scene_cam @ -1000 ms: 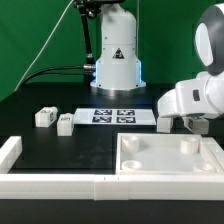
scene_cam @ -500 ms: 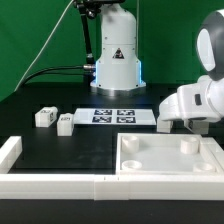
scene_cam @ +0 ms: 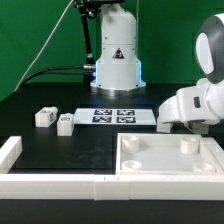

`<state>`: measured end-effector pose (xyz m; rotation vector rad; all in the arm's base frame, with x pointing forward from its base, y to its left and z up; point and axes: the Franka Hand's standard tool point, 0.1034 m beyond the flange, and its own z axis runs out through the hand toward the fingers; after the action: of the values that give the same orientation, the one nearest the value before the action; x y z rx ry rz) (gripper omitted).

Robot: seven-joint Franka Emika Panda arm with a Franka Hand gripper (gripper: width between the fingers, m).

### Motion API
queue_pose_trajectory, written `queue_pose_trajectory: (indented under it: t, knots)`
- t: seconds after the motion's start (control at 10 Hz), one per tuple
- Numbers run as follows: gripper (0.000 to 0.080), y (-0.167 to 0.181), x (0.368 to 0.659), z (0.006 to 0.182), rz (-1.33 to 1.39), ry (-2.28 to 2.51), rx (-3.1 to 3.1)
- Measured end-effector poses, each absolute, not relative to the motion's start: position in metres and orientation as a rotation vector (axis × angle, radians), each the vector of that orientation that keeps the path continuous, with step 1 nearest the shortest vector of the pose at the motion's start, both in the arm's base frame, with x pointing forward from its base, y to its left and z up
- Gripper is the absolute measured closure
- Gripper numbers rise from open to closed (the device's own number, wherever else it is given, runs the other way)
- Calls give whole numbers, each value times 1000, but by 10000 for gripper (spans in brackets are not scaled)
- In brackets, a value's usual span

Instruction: Assemble one leg

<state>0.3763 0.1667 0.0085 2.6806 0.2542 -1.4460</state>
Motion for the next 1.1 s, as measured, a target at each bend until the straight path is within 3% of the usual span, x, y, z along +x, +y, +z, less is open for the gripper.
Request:
queue_pose_trajectory:
  t: [0.1,0.2,0.3,0.8,1.1]
  knots:
    - [396,167,376,8,-1446,254,2681]
    - [396,167,376,9,-1446,254,2681]
    - [514,166,376,9,-1446,254,2681]
    - [514,165,377,11,-1451,255,2680]
    - [512,154,390,53,-1443,232,2689]
